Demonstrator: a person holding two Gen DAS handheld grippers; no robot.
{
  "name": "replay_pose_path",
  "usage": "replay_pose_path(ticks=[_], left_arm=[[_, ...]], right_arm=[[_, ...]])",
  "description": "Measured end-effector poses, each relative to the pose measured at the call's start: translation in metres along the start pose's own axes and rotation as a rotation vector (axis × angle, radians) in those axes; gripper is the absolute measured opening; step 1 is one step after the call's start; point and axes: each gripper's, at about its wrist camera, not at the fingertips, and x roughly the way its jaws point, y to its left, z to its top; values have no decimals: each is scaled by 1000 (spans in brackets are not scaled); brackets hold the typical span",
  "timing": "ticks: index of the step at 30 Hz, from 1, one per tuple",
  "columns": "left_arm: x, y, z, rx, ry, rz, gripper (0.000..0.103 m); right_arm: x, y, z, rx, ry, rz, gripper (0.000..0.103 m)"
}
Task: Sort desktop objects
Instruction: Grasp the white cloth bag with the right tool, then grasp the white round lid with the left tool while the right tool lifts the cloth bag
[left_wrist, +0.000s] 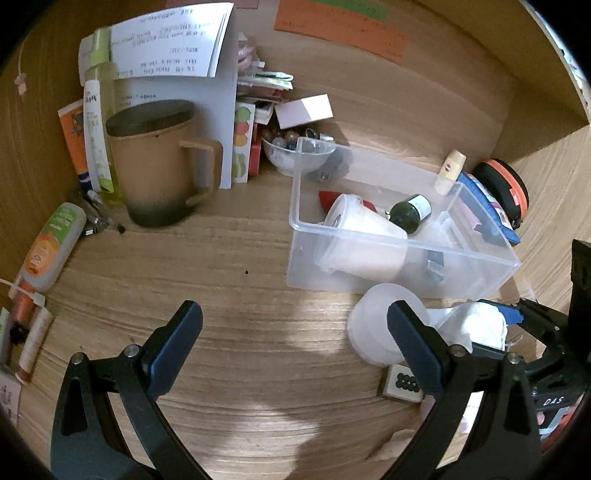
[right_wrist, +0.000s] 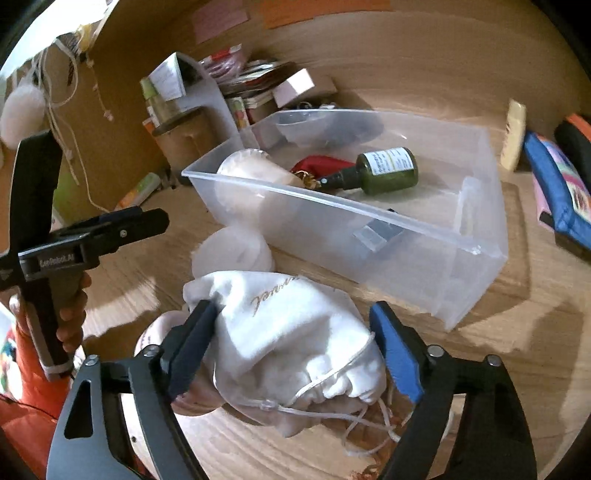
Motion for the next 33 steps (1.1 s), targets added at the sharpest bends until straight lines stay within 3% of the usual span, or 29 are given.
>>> replay_pose_path(ticks=[16,28,33], left_arm=[[4,-18,1,34,21,-39,101],[40,-55,0,145,120,-53,101],[50,-58,2,139,145,-65,102]], right_arm=[[-21,-13,-4,59,-70,-6,73],[-45,-38,-8,127,-122,-42,72],[-55,-43,-9,139,-151,-47,72]])
